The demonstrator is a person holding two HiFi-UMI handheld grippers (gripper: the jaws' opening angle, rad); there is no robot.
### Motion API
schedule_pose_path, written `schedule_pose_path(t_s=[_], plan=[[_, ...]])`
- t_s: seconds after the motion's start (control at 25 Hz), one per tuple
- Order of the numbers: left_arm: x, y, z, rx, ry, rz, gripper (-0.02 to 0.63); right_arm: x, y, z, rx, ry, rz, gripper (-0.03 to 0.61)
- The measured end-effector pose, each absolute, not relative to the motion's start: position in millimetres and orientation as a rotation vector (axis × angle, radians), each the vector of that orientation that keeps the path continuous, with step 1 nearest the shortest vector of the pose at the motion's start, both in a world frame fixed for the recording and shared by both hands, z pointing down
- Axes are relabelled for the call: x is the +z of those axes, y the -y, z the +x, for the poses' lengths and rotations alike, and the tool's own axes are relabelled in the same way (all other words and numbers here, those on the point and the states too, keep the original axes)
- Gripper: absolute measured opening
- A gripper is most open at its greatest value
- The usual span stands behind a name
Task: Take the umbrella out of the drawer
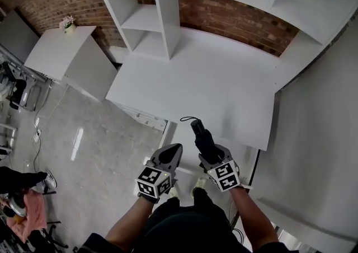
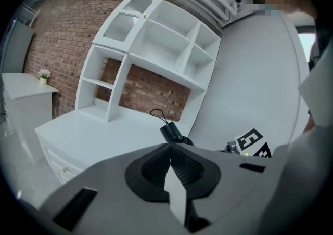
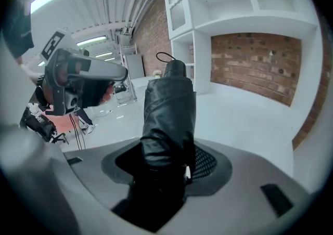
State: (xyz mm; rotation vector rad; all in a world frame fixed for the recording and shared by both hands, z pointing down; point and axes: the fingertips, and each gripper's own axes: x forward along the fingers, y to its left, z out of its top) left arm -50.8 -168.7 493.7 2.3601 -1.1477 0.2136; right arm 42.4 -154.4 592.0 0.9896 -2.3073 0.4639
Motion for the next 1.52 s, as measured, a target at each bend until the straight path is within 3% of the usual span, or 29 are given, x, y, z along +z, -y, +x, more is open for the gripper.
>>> schedule_pose_path(t_s=[0.76,1.52], plan=[[354,198,-96,0.021,1.278,2.401,0.006,369,195,10,0.151,2.657,1.222,0.229],[292,193,-91,-0.07,1.282,2.524,0.006,281,194,22,-0.006,2.755,1.357,0.229]])
